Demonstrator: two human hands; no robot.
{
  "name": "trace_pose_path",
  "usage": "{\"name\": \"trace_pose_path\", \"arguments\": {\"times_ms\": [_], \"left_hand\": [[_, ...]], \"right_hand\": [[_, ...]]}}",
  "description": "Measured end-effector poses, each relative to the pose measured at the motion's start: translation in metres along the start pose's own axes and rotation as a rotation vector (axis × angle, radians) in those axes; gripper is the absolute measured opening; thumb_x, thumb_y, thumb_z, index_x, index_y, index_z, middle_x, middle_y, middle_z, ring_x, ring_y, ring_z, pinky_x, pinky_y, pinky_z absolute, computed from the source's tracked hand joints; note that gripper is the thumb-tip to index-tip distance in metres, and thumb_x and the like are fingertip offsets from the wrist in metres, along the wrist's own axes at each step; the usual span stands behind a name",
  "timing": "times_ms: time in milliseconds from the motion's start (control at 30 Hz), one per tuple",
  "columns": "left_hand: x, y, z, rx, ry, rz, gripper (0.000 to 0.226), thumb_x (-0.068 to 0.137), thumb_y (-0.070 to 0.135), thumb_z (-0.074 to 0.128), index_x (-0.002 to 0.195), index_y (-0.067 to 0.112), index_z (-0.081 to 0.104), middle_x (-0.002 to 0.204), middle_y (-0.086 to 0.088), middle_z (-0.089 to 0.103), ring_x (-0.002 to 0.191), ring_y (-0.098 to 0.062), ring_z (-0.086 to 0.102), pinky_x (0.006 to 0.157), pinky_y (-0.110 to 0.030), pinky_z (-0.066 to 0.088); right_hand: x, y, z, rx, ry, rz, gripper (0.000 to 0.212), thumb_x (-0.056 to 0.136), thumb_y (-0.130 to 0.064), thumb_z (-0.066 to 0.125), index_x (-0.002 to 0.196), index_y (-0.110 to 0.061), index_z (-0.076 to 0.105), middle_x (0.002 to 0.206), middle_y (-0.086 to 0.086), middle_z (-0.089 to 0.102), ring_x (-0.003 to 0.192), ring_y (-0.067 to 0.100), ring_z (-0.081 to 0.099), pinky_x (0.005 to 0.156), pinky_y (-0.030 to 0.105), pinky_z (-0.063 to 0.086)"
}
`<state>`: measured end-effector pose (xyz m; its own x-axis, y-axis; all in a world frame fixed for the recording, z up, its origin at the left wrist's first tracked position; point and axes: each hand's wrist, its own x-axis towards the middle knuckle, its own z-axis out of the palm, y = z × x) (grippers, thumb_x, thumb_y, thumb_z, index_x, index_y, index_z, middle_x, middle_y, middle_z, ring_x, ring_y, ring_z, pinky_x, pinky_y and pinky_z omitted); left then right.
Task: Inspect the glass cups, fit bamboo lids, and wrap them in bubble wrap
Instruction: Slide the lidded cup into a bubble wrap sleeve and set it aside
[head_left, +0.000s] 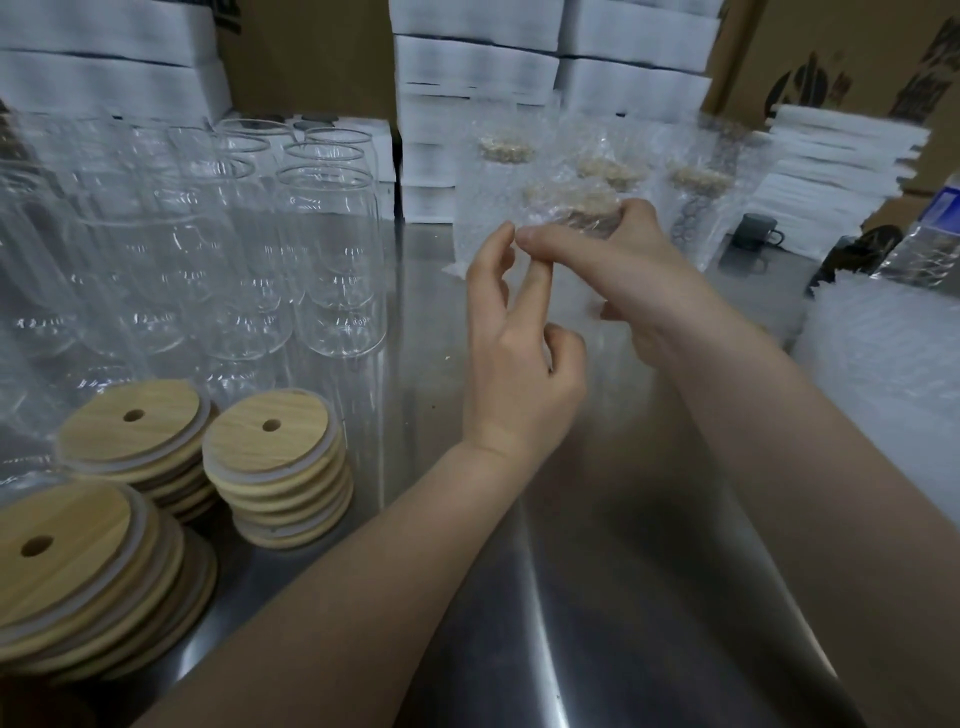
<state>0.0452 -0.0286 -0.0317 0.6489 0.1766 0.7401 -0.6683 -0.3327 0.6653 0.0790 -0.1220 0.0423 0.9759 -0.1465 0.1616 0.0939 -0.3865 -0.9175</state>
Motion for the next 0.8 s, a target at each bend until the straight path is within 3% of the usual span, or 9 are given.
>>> {"name": "trace_pose_path", "arguments": {"times_ms": [67, 133, 200, 267, 333, 400, 433, 567, 800], "left_hand": [[0.001, -0.005, -0.001, -0.046, 0.007, -0.011, 0.045, 0.074, -0.013, 0.047, 0.118, -0.012, 0.056, 0.138, -0.028, 0.035, 0.127, -0.023, 0.041, 0.112, -0.02, 0.03], [0.002, -0.007, -0.001, -0.105, 0.002, -0.039, 0.035, 0.073, -0.009, 0.046, 0.108, -0.007, 0.052, 0.135, -0.024, 0.034, 0.128, -0.025, 0.041, 0.113, -0.036, 0.036], [0.003, -0.006, -0.002, -0.152, -0.001, -0.057, 0.034, 0.074, -0.006, 0.046, 0.108, -0.003, 0.047, 0.134, -0.021, 0.033, 0.128, -0.026, 0.04, 0.111, -0.047, 0.038], [0.006, -0.008, -0.003, -0.164, 0.007, -0.09, 0.038, 0.074, -0.005, 0.046, 0.112, -0.002, 0.045, 0.134, -0.02, 0.033, 0.129, -0.028, 0.039, 0.11, -0.05, 0.038], [0.009, -0.01, -0.003, -0.139, 0.019, -0.135, 0.042, 0.073, -0.006, 0.046, 0.115, -0.002, 0.045, 0.135, -0.021, 0.034, 0.129, -0.031, 0.038, 0.111, -0.037, 0.036], [0.01, -0.011, -0.004, -0.054, 0.043, -0.161, 0.044, 0.072, -0.009, 0.049, 0.116, -0.004, 0.046, 0.135, -0.023, 0.035, 0.127, -0.032, 0.039, 0.103, -0.01, 0.028], [0.011, -0.013, -0.004, -0.007, 0.052, -0.179, 0.046, 0.072, -0.01, 0.05, 0.117, -0.003, 0.046, 0.134, -0.022, 0.036, 0.126, -0.033, 0.04, 0.099, -0.006, 0.027], [0.012, -0.021, -0.006, 0.116, 0.026, -0.359, 0.045, 0.074, -0.007, 0.052, 0.118, 0.003, 0.047, 0.132, -0.012, 0.036, 0.116, -0.033, 0.046, 0.098, -0.038, 0.04], [0.011, -0.024, -0.005, 0.17, -0.072, -0.405, 0.043, 0.079, -0.004, 0.05, 0.12, 0.009, 0.05, 0.128, -0.008, 0.041, 0.106, -0.033, 0.051, 0.095, -0.041, 0.04]], "right_hand": [[0.005, -0.004, 0.002, -0.011, 0.005, 0.003, 0.075, 0.071, -0.048, 0.081, 0.116, -0.02, 0.029, 0.095, -0.017, 0.044, 0.083, -0.007, 0.044, 0.059, 0.019, 0.036], [0.009, -0.008, 0.004, -0.03, 0.014, -0.008, 0.075, 0.071, -0.046, 0.082, 0.115, -0.02, 0.028, 0.095, -0.014, 0.044, 0.084, -0.003, 0.046, 0.059, 0.021, 0.037], [0.014, -0.01, 0.008, -0.056, 0.026, -0.044, 0.073, 0.068, -0.043, 0.084, 0.113, -0.019, 0.032, 0.098, -0.01, 0.047, 0.088, 0.0, 0.05, 0.059, 0.023, 0.039], [0.019, -0.011, 0.012, -0.096, 0.057, -0.087, 0.068, 0.066, -0.043, 0.084, 0.11, -0.019, 0.039, 0.1, -0.008, 0.05, 0.089, 0.003, 0.053, 0.059, 0.025, 0.04], [0.024, -0.011, 0.018, -0.108, 0.073, -0.114, 0.066, 0.065, -0.043, 0.083, 0.111, -0.018, 0.042, 0.1, -0.007, 0.051, 0.088, 0.006, 0.054, 0.06, 0.027, 0.041], [0.029, -0.013, 0.024, -0.11, 0.073, -0.135, 0.067, 0.065, -0.043, 0.083, 0.11, -0.016, 0.043, 0.096, -0.006, 0.05, 0.084, 0.007, 0.053, 0.06, 0.026, 0.041], [0.033, -0.015, 0.027, -0.119, 0.079, -0.146, 0.065, 0.065, -0.042, 0.083, 0.108, -0.016, 0.042, 0.093, -0.006, 0.048, 0.08, 0.006, 0.051, 0.059, 0.025, 0.04], [0.053, -0.023, 0.04, -0.139, 0.118, -0.19, 0.064, 0.069, -0.039, 0.082, 0.108, -0.016, 0.035, 0.087, -0.008, 0.043, 0.073, 0.002, 0.045, 0.055, 0.022, 0.039], [0.082, -0.018, 0.054, -0.201, 0.146, -0.18, 0.063, 0.073, -0.034, 0.08, 0.108, -0.014, 0.03, 0.084, -0.008, 0.04, 0.07, 0.002, 0.042, 0.052, 0.022, 0.037]]}}
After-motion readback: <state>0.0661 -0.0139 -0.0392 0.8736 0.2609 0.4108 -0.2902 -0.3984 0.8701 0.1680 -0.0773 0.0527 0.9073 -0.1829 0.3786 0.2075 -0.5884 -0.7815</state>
